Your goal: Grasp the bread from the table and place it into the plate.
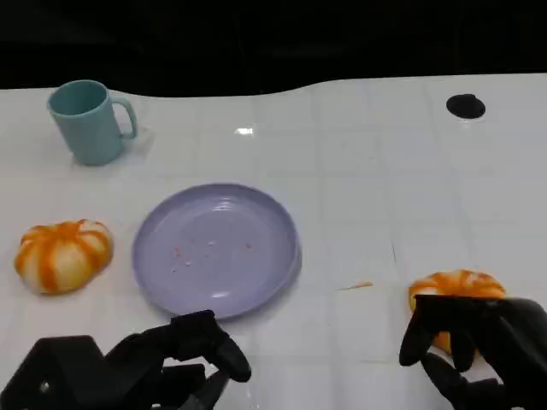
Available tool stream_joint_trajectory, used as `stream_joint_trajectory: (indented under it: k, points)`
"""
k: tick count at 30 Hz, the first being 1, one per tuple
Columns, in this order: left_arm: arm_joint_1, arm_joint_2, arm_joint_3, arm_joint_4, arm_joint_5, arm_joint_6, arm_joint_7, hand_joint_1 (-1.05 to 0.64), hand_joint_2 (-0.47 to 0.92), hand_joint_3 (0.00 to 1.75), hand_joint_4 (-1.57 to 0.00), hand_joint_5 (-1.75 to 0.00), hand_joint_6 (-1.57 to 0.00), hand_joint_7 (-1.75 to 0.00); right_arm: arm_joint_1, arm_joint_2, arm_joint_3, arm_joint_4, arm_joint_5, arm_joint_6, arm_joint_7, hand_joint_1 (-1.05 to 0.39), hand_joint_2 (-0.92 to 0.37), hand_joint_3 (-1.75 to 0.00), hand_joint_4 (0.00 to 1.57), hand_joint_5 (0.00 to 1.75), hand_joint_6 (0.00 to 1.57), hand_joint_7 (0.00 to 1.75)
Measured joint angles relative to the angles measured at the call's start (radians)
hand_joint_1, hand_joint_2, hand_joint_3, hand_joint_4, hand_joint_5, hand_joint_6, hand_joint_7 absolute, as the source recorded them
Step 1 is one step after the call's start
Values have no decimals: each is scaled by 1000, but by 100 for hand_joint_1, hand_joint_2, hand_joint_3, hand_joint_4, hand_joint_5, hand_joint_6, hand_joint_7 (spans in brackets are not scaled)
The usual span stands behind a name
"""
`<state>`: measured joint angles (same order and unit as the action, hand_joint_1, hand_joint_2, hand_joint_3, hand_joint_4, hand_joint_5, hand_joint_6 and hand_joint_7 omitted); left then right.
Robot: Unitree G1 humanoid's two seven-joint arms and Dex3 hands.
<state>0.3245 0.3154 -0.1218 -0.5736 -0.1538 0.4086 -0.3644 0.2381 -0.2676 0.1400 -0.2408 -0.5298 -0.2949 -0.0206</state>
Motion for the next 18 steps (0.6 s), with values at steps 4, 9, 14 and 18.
stream_joint_trajectory:
  k: [4, 9, 14, 18]
  points:
    - [0, 0, 0, 0, 0, 0, 0, -34, 84, 70, -67, -175, -57, -152, 0, 0, 0, 0, 0, 0, 0, -5, -28, -125, 92, 171, 92, 123]
    - [0, 0, 1, 0, 1, -1, 0, -34, 84, 69, -68, -175, -57, -152, 0, 0, 0, 0, 0, 1, 0, -4, -27, -127, 92, 171, 92, 123]
    - [0, 0, 1, 0, 1, -1, 0, -34, 84, 69, -68, -175, -57, -151, 0, 0, 0, 0, 0, 1, 0, -4, -27, -127, 92, 172, 92, 122]
    - [0, 0, 1, 0, 1, -1, 0, -34, 85, 69, -67, -175, -57, -151, 1, 1, 0, -5, 0, 2, 0, -2, -27, -126, 89, 174, 90, 113]
